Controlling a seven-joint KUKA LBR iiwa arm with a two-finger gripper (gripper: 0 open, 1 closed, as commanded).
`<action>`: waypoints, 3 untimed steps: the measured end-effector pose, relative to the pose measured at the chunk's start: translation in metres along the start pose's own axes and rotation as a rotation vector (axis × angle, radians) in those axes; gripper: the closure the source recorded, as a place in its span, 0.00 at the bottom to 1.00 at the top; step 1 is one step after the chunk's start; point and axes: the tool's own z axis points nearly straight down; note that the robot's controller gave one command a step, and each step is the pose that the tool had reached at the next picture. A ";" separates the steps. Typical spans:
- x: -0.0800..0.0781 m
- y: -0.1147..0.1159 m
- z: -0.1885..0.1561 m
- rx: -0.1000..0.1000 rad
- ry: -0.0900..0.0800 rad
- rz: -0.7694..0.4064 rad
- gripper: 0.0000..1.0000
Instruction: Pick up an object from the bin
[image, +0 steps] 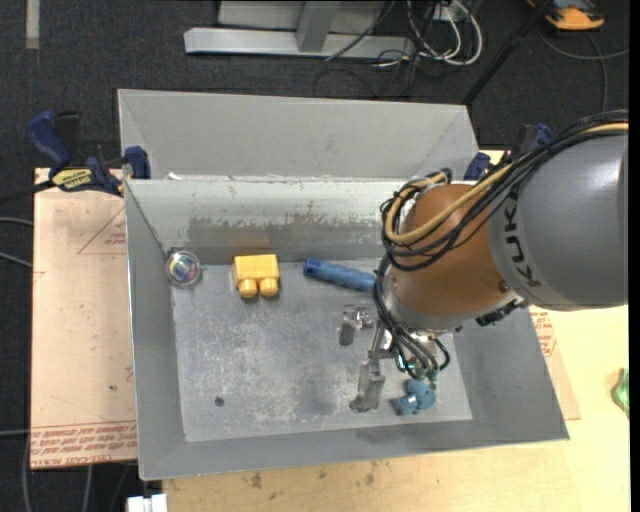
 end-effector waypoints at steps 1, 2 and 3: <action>0.002 -0.084 0.054 0.003 -0.003 -0.139 0.00; -0.100 -0.073 0.023 0.002 -0.020 -0.145 0.00; -0.142 -0.100 -0.005 0.002 -0.018 -0.099 0.00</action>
Offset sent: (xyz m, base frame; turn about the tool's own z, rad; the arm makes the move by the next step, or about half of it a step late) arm -0.0014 -0.0804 -0.0515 -0.1461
